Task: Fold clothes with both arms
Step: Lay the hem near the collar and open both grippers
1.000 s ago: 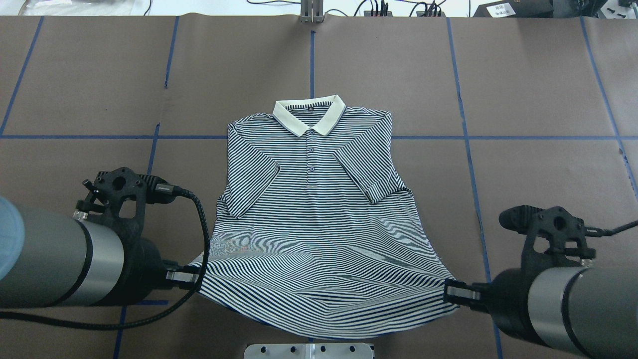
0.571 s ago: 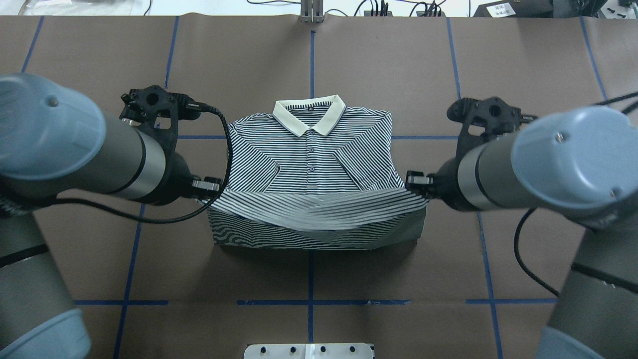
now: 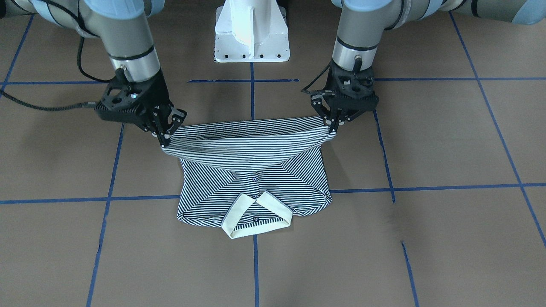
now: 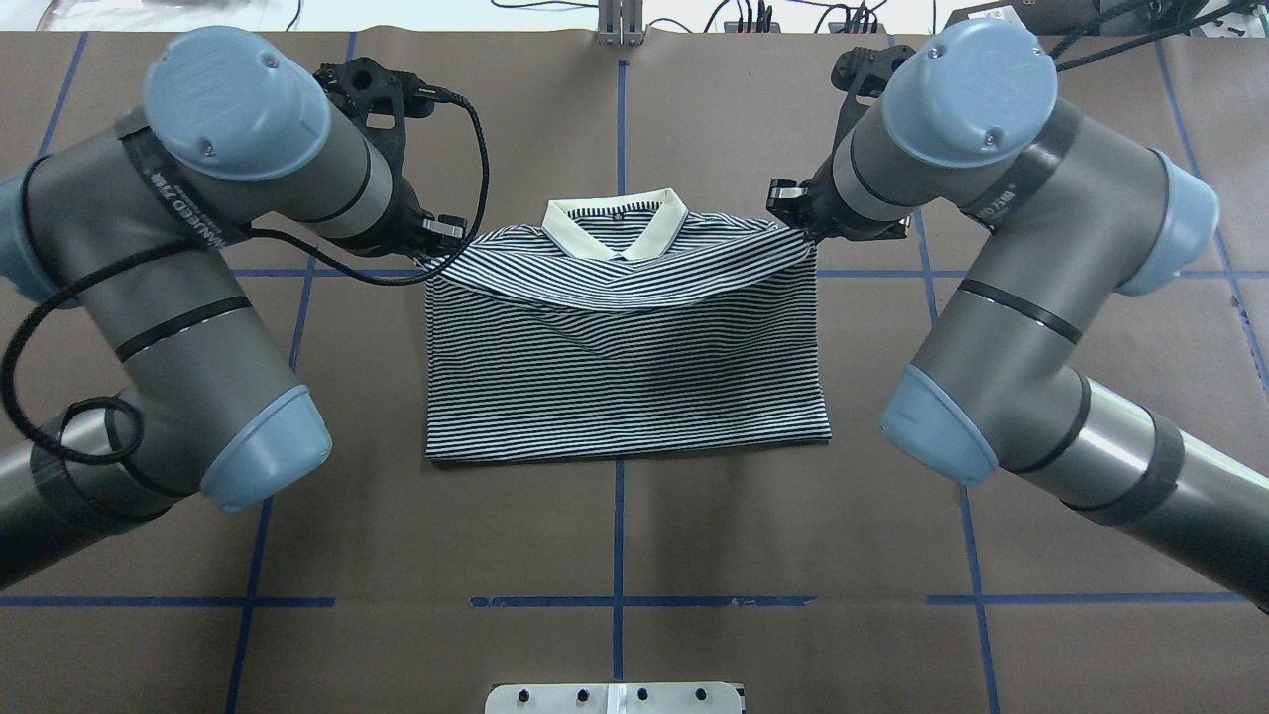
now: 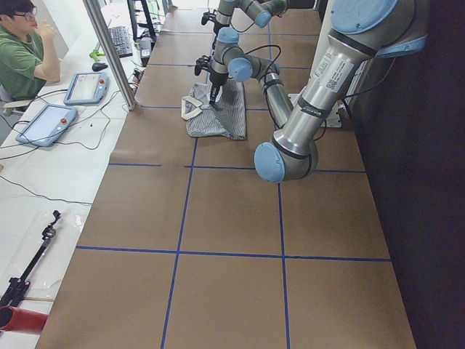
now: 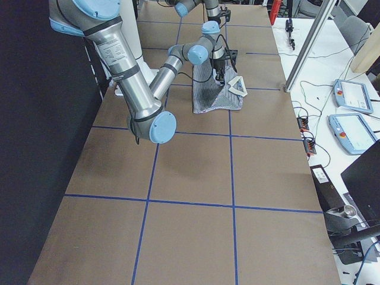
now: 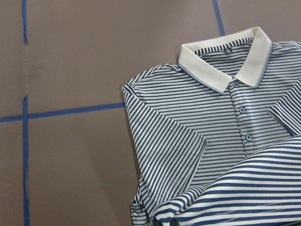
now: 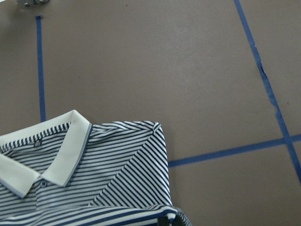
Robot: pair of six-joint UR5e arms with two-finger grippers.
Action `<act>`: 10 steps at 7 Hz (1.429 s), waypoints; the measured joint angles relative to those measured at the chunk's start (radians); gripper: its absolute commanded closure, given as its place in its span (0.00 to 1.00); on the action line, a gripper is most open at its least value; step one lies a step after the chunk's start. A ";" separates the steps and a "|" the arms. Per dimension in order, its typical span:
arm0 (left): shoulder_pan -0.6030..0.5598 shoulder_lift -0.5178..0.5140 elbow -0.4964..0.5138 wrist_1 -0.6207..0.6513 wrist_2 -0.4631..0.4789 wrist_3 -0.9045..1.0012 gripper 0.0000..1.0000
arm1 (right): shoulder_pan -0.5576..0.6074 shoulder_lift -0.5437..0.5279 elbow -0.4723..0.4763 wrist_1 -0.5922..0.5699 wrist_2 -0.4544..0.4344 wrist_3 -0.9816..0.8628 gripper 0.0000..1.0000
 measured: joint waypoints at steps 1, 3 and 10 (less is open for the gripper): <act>-0.015 -0.011 0.095 -0.079 0.002 0.013 1.00 | 0.014 0.031 -0.117 0.076 -0.001 -0.003 1.00; -0.029 -0.029 0.276 -0.237 0.012 0.029 1.00 | 0.024 0.081 -0.325 0.225 -0.005 -0.005 1.00; -0.025 -0.057 0.463 -0.409 0.028 0.041 0.00 | 0.004 0.088 -0.491 0.362 -0.073 -0.013 0.00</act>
